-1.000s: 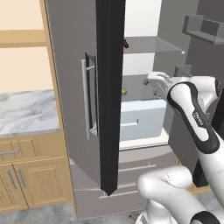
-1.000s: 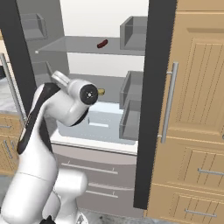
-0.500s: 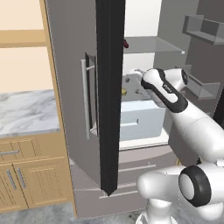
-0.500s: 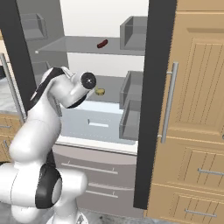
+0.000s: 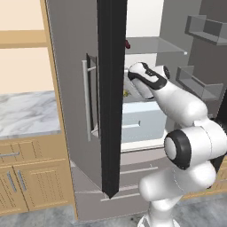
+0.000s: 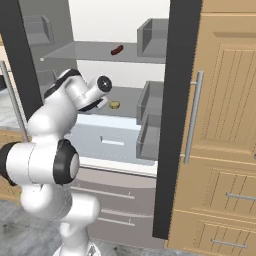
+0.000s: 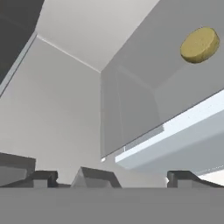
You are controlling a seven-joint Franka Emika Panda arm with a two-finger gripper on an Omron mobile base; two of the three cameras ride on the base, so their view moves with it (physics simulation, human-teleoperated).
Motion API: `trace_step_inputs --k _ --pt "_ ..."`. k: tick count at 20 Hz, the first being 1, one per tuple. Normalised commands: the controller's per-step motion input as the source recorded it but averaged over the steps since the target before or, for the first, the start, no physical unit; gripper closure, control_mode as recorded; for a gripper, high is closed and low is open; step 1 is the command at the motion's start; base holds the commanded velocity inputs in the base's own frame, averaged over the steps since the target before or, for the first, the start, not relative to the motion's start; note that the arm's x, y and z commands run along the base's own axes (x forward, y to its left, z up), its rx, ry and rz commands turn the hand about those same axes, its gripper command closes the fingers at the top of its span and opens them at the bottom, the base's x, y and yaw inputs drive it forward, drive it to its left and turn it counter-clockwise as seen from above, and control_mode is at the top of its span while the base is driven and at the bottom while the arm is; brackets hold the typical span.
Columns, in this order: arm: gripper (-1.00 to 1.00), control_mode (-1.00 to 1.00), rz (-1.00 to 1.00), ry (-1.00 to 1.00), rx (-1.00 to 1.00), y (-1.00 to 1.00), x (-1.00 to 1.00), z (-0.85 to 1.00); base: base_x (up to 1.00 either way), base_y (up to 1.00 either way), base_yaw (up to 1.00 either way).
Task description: Retrieve the sausage and cheese from the fridge and place them on the cutting board on the counter.
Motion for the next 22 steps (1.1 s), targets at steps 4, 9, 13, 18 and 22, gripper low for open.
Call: trace_step_inputs --k 4,9,13,18,22 --pt "-1.0 -1.0 0.0 0.1 0.06 0.33 0.34 -0.33 0.0 0.0 0.0" --pt "-1.0 -1.0 0.02 0.05 0.07 0.33 0.04 -0.17 0.0 0.0 0.0" --pt "-1.0 -1.0 0.05 0.0 0.07 0.31 -0.09 -0.01 0.0 0.0 0.0" --pt "-1.0 -1.0 0.07 0.0 0.04 0.37 -0.34 0.0 0.0 0.0 0.0" --pt "-1.0 -1.0 0.1 0.0 0.01 0.38 -0.91 0.0 0.0 0.0 0.0"
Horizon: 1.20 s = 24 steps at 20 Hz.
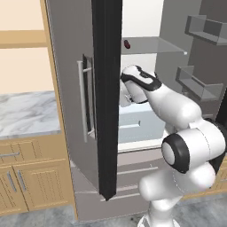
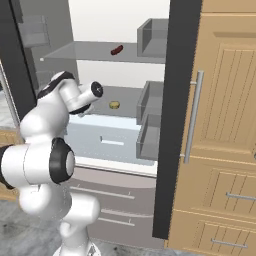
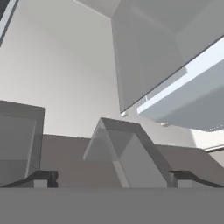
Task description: Retrieve the sausage and cheese from the fridge and place them on the cutting board on the counter.
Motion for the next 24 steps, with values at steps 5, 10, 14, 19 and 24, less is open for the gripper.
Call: trace_step_inputs --k 5,10,14,19,24 --pt "-1.0 -1.0 0.13 0.0 0.0 0.48 -0.99 0.0 0.0 0.0 0.0" --pt "-1.0 -1.0 0.16 0.0 0.0 0.91 -0.6 0.0 0.0 0.0 0.0" --pt "-1.0 -1.0 0.1 -0.02 0.0 0.64 -0.3 0.13 0.0 0.0 0.0" --pt "-1.0 -1.0 -0.09 -0.14 -0.08 -0.85 -0.27 0.45 0.0 0.0 0.0" --pt "-1.0 -1.0 -0.12 -0.16 -0.31 -0.99 -0.13 0.41 0.0 0.0 0.0"
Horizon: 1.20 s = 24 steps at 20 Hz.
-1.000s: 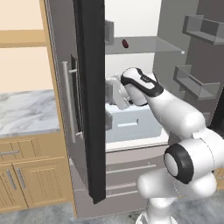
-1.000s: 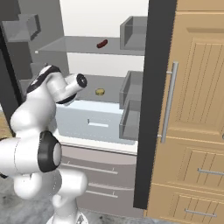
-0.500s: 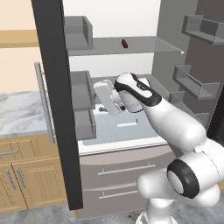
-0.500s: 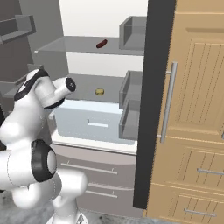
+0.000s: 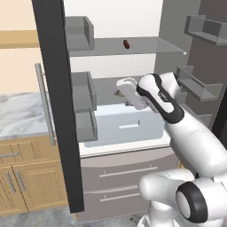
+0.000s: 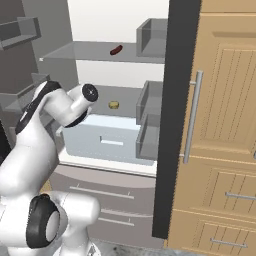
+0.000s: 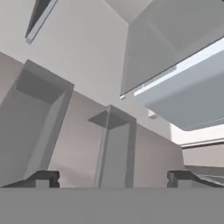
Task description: Retrieve the sausage and cheese from the fridge and place them on the cutting board on the counter.
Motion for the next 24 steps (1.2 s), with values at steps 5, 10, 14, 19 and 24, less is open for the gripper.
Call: trace_step_inputs --k 5,10,14,19,24 --pt "-1.0 -1.0 -0.1 -0.12 -0.47 -0.72 -0.05 0.18 0.0 0.0 0.0" --pt "-1.0 -1.0 -0.02 -0.03 -0.47 -0.62 -0.39 -0.05 0.0 0.0 0.0" --pt "-1.0 -1.0 0.0 0.0 -0.33 -0.56 -0.72 -0.21 0.0 0.0 0.0" --pt "-1.0 -1.0 0.0 0.0 -0.08 -0.24 -0.97 -0.13 0.0 0.0 0.0" --pt "-1.0 -1.0 0.0 0.0 0.0 -0.12 -0.84 0.0 0.0 0.0 0.0"
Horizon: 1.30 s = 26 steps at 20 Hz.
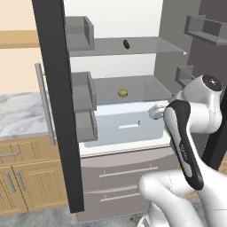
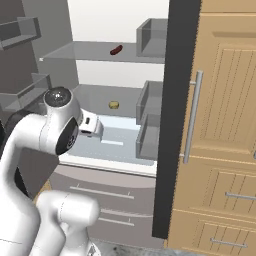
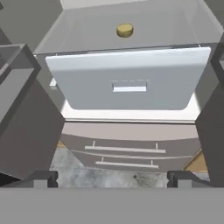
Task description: Retrieve the sausage and cheese from the fridge and place them on the cutting board on the counter.
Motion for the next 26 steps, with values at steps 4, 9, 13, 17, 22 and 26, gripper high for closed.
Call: trace_step_inputs --k 4,9,13,17,22,26 --pt "-1.0 1.0 0.0 0.0 0.0 0.0 -0.06 0.0 0.06 0.0 0.0" --pt "-1.0 1.0 0.0 0.0 0.0 0.0 0.0 0.0 0.8 0.31 -0.01" --pt "-1.0 1.0 0.0 0.0 0.0 0.0 0.0 0.0 1.0 0.33 -0.04" --pt "-1.0 1.0 0.0 0.0 0.0 0.0 0.0 0.0 0.86 0.19 -0.03" --pt "-1.0 -1.0 0.0 -0.03 0.0 -0.08 0.13 0.0 0.11 0.0 0.0" --pt "-1.0 -1.0 0.0 -0.07 -0.03 0.0 0.62 -0.05 0.0 0.0 0.0"
